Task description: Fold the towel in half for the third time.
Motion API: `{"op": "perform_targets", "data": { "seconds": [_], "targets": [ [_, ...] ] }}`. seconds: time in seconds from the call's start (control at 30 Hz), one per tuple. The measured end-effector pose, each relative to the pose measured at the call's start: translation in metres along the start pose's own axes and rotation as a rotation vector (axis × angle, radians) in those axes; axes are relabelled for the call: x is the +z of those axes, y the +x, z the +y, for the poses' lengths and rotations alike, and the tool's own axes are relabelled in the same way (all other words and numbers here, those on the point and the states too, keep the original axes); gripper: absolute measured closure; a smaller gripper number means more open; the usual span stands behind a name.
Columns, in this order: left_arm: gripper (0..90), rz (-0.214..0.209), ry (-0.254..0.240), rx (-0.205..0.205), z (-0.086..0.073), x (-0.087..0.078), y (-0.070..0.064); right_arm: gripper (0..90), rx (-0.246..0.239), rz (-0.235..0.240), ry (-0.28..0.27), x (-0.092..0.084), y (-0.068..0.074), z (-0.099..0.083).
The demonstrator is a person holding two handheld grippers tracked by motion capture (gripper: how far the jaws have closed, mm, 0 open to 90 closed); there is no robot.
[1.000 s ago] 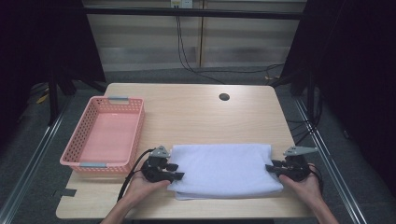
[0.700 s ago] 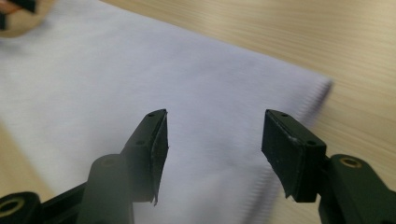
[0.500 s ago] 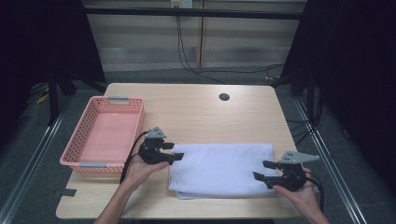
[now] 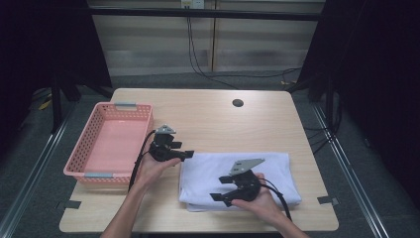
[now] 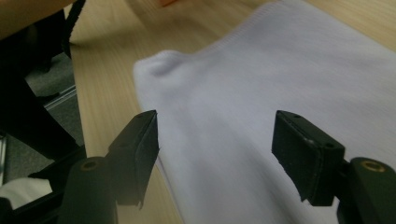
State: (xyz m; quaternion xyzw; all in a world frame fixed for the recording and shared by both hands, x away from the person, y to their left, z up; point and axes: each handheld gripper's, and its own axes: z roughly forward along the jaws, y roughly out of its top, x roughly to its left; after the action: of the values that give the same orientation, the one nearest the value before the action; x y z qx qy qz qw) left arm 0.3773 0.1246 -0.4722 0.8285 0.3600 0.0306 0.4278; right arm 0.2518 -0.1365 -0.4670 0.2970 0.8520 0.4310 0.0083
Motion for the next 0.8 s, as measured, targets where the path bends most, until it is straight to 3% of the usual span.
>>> {"op": "perform_targets", "data": {
  "seconds": [0.1, 0.13, 0.17, 0.33, 0.4, 0.5, 0.7, 0.73, 0.77, 0.8],
  "targets": [
    [31.3, -0.002, 0.013, 0.008, -0.002, 0.005, 0.000, 29.6, -0.002, 0.061, 0.014, 0.022, 0.007, 0.011],
    [31.3, -0.002, 0.013, 0.008, -0.002, 0.005, 0.000, 29.6, -0.002, 0.061, 0.014, 0.022, 0.007, 0.011],
    [31.3, 0.005, 0.021, 0.002, -0.003, 0.008, 0.001, 29.4, -0.033, 0.090, 0.039, 0.036, 0.014, 0.016],
    [31.0, 0.006, 0.018, 0.000, -0.005, 0.008, 0.003, 31.3, -0.067, 0.098, 0.073, 0.053, 0.020, 0.018],
    [30.9, 0.008, 0.014, -0.014, -0.005, 0.008, 0.004, 38.7, -0.087, 0.120, 0.072, 0.062, 0.021, 0.017],
    [30.9, 0.007, 0.011, -0.018, -0.006, 0.007, 0.004, 40.7, -0.126, 0.129, 0.096, 0.067, 0.026, 0.013],
    [30.8, 0.009, 0.015, -0.023, -0.008, 0.006, 0.005, 41.7, -0.233, 0.060, 0.112, 0.069, 0.037, 0.006],
    [30.8, 0.009, 0.015, -0.023, -0.008, 0.006, 0.005, 41.7, -0.233, 0.060, 0.112, 0.069, 0.037, 0.006],
    [30.6, 0.014, 0.010, -0.027, -0.010, 0.005, 0.005, 41.8, -0.272, 0.037, 0.110, 0.070, 0.040, 0.004],
    [30.6, 0.014, 0.010, -0.027, -0.010, 0.005, 0.005, 42.2, -0.273, 0.035, 0.107, 0.070, 0.040, 0.004]
  ]
}}
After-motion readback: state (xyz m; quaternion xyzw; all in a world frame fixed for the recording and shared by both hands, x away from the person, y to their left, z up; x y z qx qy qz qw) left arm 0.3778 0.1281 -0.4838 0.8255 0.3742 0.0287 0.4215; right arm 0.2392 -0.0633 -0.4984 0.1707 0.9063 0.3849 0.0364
